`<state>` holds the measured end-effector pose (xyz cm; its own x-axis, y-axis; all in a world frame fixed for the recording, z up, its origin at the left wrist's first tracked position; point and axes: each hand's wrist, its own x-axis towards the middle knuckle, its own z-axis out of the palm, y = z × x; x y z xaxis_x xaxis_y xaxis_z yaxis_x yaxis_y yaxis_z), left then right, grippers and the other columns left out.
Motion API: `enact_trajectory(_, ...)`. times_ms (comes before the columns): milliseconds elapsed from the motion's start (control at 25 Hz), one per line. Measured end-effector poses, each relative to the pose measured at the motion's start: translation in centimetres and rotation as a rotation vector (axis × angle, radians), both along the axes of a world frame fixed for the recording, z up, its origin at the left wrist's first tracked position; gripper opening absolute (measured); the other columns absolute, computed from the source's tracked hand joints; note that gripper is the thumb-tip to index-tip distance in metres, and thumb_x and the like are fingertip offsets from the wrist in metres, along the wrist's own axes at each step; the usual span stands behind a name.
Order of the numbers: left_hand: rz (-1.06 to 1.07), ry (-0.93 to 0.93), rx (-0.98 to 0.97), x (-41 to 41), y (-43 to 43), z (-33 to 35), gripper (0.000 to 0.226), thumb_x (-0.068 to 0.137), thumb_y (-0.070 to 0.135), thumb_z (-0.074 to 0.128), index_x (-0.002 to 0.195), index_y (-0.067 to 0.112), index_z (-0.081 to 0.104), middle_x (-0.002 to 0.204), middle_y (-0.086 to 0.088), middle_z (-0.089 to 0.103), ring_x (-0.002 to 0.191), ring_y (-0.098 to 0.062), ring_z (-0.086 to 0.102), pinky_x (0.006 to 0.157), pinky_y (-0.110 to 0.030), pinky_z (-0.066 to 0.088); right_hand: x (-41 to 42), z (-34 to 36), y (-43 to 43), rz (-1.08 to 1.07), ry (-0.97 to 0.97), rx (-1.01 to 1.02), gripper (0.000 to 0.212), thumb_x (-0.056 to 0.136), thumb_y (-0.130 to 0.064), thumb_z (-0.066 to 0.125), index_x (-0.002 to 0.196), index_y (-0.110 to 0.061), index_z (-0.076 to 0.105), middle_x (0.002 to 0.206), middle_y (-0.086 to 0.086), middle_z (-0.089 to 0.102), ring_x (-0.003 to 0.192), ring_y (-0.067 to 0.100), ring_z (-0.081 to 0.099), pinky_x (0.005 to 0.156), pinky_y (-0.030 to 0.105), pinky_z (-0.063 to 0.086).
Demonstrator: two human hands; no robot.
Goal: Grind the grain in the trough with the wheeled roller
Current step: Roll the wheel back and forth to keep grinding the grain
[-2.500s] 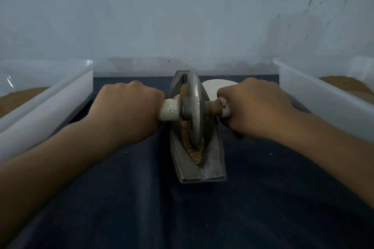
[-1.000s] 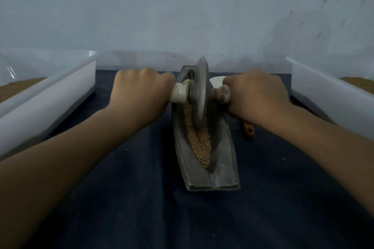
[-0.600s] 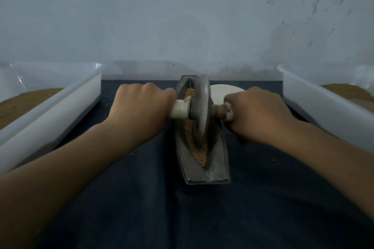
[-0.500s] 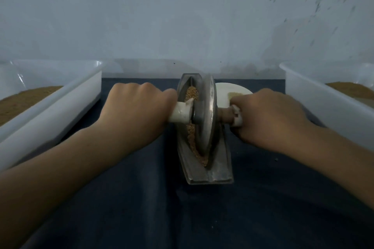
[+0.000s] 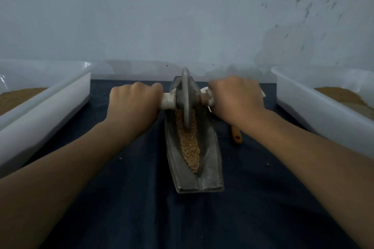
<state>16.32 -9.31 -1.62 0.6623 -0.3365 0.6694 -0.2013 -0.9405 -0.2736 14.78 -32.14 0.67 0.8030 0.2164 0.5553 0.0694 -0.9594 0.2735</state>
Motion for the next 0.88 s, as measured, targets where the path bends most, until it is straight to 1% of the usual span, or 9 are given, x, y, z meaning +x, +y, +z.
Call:
enact_trajectory(80,-0.028,-0.031,0.083,-2.7,0.6,0.2,0.036,0.07,0.023,0.075,0.068,0.019,0.039,0.049,0.002,0.038,0.04,-0.017,0.019,0.047,-0.021,0.011,-2.7,-0.6,-0.9,0.015,-0.013,-0.053,0.043,0.074,-0.033,0.073,0.066,-0.029,0.031,0.058,-0.008,0.032,0.048,0.014,0.028,0.047,0.024,0.014)
enact_trajectory(240,-0.105,0.03,0.077,-4.9,1.8,0.0,0.044,0.064,0.025,0.077,0.07,0.021,0.033,0.049,0.004,0.038,0.043,-0.017,0.022,0.051,-0.019,0.007,-4.7,0.0,-1.1,0.082,-0.101,-0.113,0.055,0.047,-0.031,0.079,0.059,-0.03,0.025,0.048,-0.012,0.015,0.041,0.006,0.006,0.05,0.014,0.007)
enact_trajectory(320,-0.036,0.041,0.059,-3.8,1.3,-0.2,0.041,0.066,0.022,0.076,0.069,0.021,0.035,0.05,0.001,0.037,0.041,-0.02,0.028,0.05,-0.021,0.01,-2.7,0.0,-0.8,0.065,-0.056,-0.105,0.046,0.054,-0.033,0.078,0.059,-0.029,0.032,0.047,-0.011,0.022,0.04,0.007,0.013,0.048,0.014,0.01)
enact_trajectory(400,0.034,-0.002,0.09,-1.4,-0.6,0.9,0.025,0.072,0.015,0.072,0.069,0.018,0.048,0.054,-0.005,0.048,0.044,-0.027,0.048,0.048,-0.024,0.02,0.7,-0.9,-1.0,0.037,0.001,0.009,0.029,0.074,-0.037,0.071,0.069,-0.029,0.044,0.055,-0.007,0.037,0.047,0.014,0.033,0.046,0.022,0.02)
enact_trajectory(480,0.054,0.036,0.14,1.1,-2.4,2.9,0.008,0.08,0.011,0.065,0.083,0.018,0.061,0.072,-0.008,0.06,0.066,-0.034,0.064,0.052,-0.031,0.039,3.0,-1.4,-1.1,0.004,0.083,0.187,0.015,0.086,-0.036,0.063,0.08,-0.027,0.052,0.067,-0.004,0.051,0.063,0.021,0.052,0.052,0.028,0.034)
enact_trajectory(560,0.067,0.091,0.168,2.1,-3.1,4.0,0.012,0.084,0.011,0.06,0.092,0.019,0.062,0.083,-0.008,0.063,0.077,-0.034,0.066,0.059,-0.035,0.047,3.1,-1.8,-1.1,-0.026,0.069,0.235,0.01,0.089,-0.033,0.061,0.085,-0.025,0.055,0.074,-0.001,0.057,0.068,0.024,0.055,0.055,0.03,0.037)
enact_trajectory(640,0.049,0.086,0.151,0.4,-2.1,3.0,0.009,0.083,0.014,0.062,0.085,0.02,0.055,0.073,-0.005,0.059,0.065,-0.031,0.062,0.051,-0.029,0.034,1.5,-1.8,-1.0,-0.022,-0.001,0.169,0.015,0.086,-0.033,0.063,0.082,-0.027,0.05,0.066,-0.004,0.047,0.061,0.023,0.046,0.051,0.028,0.027)
enact_trajectory(760,-0.019,0.01,0.118,-3.6,0.3,0.8,0.035,0.071,0.023,0.073,0.071,0.02,0.038,0.053,0.001,0.034,0.043,-0.022,0.03,0.047,-0.023,0.009,-2.5,-1.3,-1.4,0.08,-0.125,-0.001,0.037,0.072,-0.03,0.074,0.069,-0.029,0.036,0.053,-0.01,0.028,0.044,0.013,0.026,0.047,0.022,0.015)
enact_trajectory(880,-0.104,0.012,0.119,-5.0,1.9,0.7,0.048,0.063,0.023,0.079,0.069,0.021,0.032,0.05,0.002,0.028,0.042,-0.019,0.02,0.05,-0.02,0.007,-5.3,-0.8,-1.6,0.123,-0.114,-0.08,0.053,0.057,-0.028,0.081,0.065,-0.03,0.028,0.05,-0.012,0.018,0.041,0.008,0.012,0.049,0.016,0.01)
